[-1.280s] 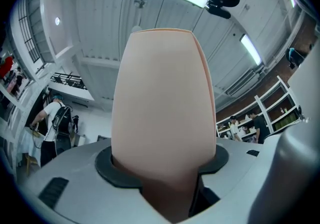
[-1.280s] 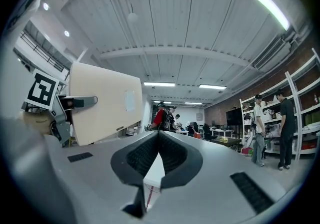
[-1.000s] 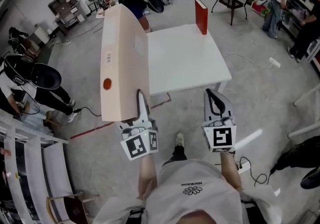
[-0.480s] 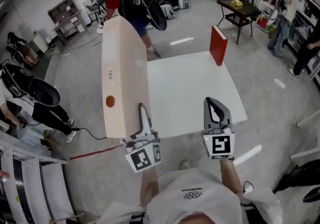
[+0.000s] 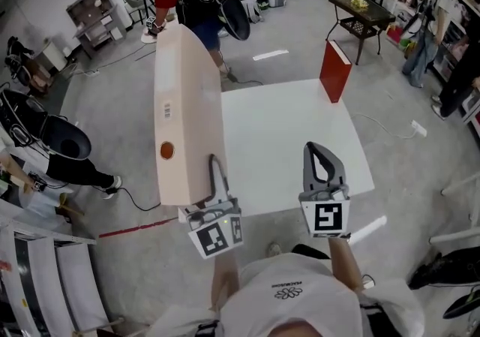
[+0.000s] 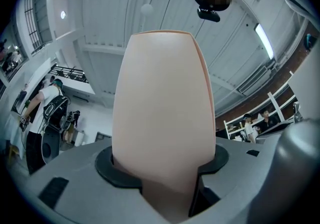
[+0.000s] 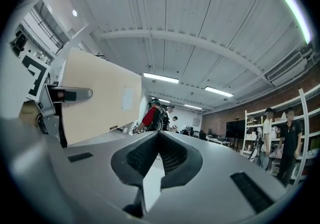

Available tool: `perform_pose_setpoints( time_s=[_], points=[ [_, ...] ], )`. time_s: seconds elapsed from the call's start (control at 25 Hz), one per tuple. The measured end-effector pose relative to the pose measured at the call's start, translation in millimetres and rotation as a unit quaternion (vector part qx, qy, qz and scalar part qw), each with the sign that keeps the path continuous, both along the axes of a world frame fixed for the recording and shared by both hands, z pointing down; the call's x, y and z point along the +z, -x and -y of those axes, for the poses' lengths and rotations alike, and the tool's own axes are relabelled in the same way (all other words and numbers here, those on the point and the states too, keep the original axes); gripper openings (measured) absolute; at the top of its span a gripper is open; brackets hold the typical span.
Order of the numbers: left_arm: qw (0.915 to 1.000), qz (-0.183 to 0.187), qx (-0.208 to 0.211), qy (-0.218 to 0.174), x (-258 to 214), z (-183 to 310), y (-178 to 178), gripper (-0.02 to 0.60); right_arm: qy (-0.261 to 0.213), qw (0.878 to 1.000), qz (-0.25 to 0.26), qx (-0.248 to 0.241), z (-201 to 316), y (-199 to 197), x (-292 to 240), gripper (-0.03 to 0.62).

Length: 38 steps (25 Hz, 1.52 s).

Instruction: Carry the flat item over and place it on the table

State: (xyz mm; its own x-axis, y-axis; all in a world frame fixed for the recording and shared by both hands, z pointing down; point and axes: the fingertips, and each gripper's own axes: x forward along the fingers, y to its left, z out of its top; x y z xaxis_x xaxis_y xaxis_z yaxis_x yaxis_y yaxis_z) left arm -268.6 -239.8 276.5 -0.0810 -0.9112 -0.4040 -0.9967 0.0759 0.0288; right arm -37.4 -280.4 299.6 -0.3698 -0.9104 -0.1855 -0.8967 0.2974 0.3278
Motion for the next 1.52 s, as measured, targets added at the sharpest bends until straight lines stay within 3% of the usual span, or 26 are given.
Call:
perform_pose_setpoints(
  time_s=[0.12,0.4,0.64,1.0,1.32,1.4,1.44,1.52],
  points=[
    [0.9999,0.003,-0.005,0.01,5,-1,-5,0.292,0.007,1.0,0.002,-0.003,2,-2,3,0.011],
    [0.9996,-0.005,-0.02,0.022,14,-10,-16,0.293,0.008,0.998,0.062,-0.009,3,-15,-2,0.011],
    [0.9987,0.0,-0.035,0.038,22,-8,-29,0.291,-0.005,1.0,0.013,-0.004,9,-27,4,0.011],
    [0.9981,0.015,-0.036,0.048,31,-2,-41,0.291,0.037,0.998,0.053,-0.005,13,-46,22,0.011],
    [0.9961,0.063,-0.049,0.038,17,10,-54,0.29,0.049,0.998,0.049,0.007,15,-54,26,0.011],
    [0.9916,0.107,-0.063,0.038,12,14,-56,0.29,0.053,0.997,0.05,0.01,15,-55,28,0.011],
    [0.9837,0.158,-0.074,0.043,9,15,-57,0.29,0.053,0.997,0.049,0.012,14,-55,28,0.011],
    [0.9589,0.261,-0.097,0.056,4,17,-58,0.291,0.055,0.997,0.046,0.016,11,-54,30,0.011]
  ],
)
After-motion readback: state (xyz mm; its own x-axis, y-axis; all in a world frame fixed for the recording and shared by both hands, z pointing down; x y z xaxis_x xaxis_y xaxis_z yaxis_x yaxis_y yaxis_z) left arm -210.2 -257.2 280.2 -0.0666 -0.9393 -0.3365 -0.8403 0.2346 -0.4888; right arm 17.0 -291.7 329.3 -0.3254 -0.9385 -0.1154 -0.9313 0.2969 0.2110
